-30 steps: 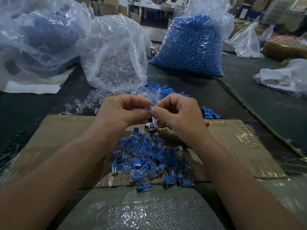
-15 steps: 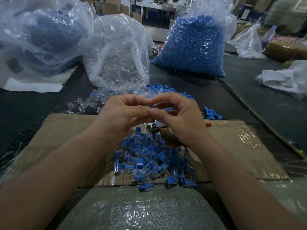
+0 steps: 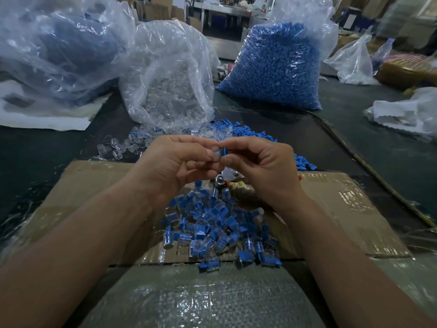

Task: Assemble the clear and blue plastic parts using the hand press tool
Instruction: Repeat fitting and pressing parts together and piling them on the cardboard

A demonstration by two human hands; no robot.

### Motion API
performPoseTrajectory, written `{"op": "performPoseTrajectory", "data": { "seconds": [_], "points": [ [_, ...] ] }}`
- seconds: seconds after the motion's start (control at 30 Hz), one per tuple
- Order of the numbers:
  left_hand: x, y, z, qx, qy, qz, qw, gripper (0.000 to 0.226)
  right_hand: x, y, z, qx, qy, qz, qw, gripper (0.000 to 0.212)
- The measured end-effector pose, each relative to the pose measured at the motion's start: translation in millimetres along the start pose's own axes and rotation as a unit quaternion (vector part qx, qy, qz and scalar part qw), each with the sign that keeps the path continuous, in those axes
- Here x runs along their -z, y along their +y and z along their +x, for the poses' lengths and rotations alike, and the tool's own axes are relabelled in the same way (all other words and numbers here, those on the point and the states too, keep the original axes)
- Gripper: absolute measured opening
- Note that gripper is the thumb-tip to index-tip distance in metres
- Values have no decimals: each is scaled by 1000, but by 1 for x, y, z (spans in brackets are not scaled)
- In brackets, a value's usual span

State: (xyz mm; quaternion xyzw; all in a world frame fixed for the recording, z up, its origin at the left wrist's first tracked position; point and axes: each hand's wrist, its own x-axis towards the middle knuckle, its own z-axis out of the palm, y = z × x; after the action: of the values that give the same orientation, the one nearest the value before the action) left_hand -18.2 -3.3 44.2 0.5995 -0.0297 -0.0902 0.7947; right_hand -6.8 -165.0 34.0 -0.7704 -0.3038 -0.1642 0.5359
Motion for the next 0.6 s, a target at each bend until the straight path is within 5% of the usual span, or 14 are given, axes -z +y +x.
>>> {"op": "performPoseTrajectory", "data": {
  "seconds": [0.6],
  "points": [
    [0, -1, -1, 2, 6, 44, 999, 15, -2, 3, 0, 93, 1, -134, 987, 21]
  ]
}}
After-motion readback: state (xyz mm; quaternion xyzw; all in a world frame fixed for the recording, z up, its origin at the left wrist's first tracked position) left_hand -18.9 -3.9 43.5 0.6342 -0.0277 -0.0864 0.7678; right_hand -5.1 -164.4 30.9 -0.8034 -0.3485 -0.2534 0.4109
